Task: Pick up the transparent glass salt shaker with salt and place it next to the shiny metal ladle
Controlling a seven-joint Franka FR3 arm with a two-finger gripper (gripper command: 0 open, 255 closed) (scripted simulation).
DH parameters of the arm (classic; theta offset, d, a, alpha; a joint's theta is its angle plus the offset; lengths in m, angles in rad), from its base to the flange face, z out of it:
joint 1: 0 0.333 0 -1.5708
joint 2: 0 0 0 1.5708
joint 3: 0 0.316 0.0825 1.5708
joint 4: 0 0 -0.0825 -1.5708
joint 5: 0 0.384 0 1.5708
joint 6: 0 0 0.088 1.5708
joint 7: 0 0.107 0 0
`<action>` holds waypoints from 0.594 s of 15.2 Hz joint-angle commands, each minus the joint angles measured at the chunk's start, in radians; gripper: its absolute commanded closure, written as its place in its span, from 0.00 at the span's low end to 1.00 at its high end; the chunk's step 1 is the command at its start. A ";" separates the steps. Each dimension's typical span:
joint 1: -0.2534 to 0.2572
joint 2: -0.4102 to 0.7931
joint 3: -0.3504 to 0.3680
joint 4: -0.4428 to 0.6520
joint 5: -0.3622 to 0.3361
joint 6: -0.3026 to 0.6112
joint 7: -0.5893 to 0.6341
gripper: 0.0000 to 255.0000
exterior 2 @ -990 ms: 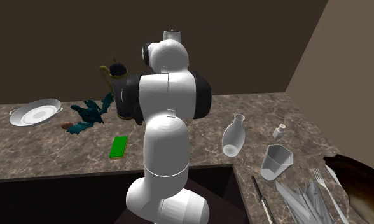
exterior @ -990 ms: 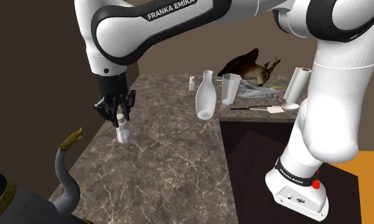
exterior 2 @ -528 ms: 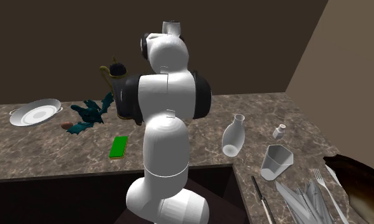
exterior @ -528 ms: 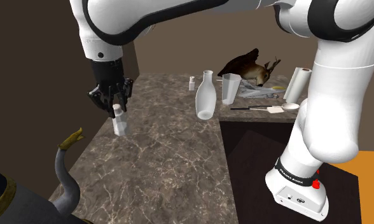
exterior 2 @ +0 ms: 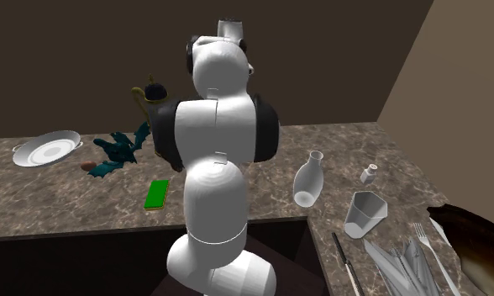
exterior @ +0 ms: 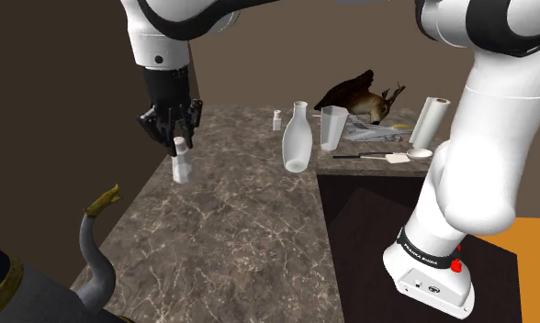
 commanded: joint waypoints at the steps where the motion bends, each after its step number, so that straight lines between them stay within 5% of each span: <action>1: -0.028 -0.066 -0.016 -0.077 0.026 0.012 -0.048 1.00; 9: -0.102 -0.312 -0.108 -0.347 0.099 0.031 -0.237 1.00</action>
